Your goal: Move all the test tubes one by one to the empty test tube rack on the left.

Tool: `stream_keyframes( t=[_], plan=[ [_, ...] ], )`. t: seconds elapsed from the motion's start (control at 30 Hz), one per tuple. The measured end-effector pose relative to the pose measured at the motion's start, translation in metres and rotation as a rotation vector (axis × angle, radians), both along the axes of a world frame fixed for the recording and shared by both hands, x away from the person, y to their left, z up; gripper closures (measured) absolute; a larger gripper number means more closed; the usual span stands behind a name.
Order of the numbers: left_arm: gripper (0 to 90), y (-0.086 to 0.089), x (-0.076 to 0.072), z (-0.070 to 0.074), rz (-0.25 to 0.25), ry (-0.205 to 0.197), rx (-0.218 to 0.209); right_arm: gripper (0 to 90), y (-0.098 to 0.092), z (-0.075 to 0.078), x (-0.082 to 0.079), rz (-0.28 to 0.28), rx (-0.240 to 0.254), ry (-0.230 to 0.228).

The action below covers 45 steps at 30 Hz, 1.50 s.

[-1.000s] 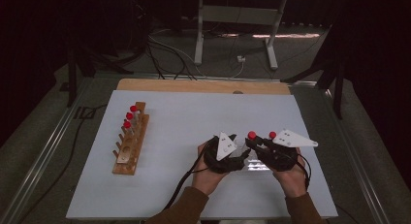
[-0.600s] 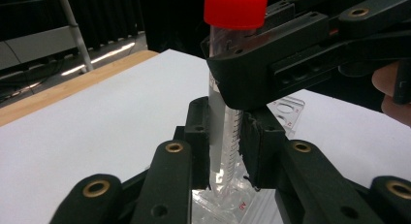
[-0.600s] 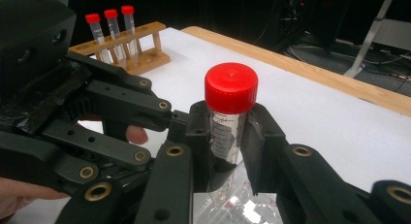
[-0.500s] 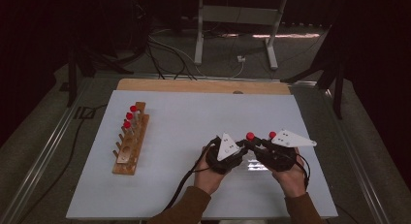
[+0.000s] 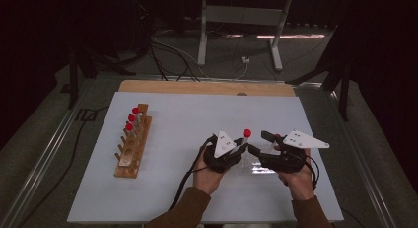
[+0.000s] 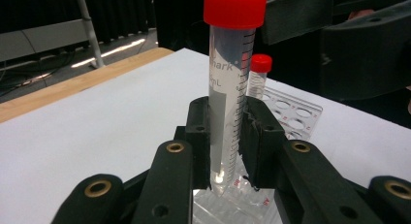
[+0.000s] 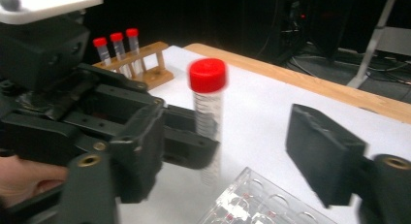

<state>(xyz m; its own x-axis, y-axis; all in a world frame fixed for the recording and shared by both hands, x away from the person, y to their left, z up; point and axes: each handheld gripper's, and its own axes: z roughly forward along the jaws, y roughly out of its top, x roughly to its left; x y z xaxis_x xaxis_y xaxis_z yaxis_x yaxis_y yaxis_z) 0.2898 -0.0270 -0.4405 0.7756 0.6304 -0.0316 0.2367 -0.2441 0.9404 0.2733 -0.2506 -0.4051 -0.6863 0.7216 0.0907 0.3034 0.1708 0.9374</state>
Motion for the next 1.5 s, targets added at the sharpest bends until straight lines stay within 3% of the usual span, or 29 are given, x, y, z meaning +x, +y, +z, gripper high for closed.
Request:
stream_keyframes(
  t=[0.17, 0.53, 1.1, 1.5],
  plan=[
    [76.1, 0.012, 0.002, 0.003, 0.025, 0.001, -0.01, 14.6, -0.003, 0.0, 0.001, -0.032, 0.0, 0.005],
    [76.1, 0.044, 0.003, 0.013, 0.078, -0.001, -0.034, 1.7, -0.013, -0.006, 0.007, -0.082, -0.006, 0.025],
    [76.1, 0.095, 0.003, 0.02, 0.166, 0.0, -0.064, 0.0, -0.026, -0.007, 0.009, -0.138, 0.0, 0.024],
    [76.0, 0.131, 0.0, 0.025, 0.227, -0.01, -0.074, 0.0, -0.031, -0.006, 0.009, -0.148, 0.01, 0.022]
  ],
)
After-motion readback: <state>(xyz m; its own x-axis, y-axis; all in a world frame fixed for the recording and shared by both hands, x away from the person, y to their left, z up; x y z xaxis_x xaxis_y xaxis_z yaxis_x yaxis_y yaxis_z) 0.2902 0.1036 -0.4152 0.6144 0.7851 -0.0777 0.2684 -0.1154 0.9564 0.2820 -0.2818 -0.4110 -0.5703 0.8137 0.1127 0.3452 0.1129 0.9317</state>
